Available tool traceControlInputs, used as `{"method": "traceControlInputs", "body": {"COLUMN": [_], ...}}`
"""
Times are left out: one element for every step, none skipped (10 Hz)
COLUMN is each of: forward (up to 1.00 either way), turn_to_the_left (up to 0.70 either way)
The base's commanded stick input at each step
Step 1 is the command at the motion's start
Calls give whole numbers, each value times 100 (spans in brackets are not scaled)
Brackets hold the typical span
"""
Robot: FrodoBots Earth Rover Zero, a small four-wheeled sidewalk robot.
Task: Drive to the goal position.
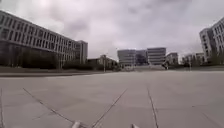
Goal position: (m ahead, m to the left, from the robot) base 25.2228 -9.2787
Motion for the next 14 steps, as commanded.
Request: {"method": "traceControlInputs", "body": {"forward": [70, 70, 70, 70, 70, 70, 70, 70, 70, 70, 70, 70, 70, 70], "turn_to_the_left": [0, 0, 0, 0, 0, 0, 0, 0, 0, 0, 0, 0, 0, 0]}}
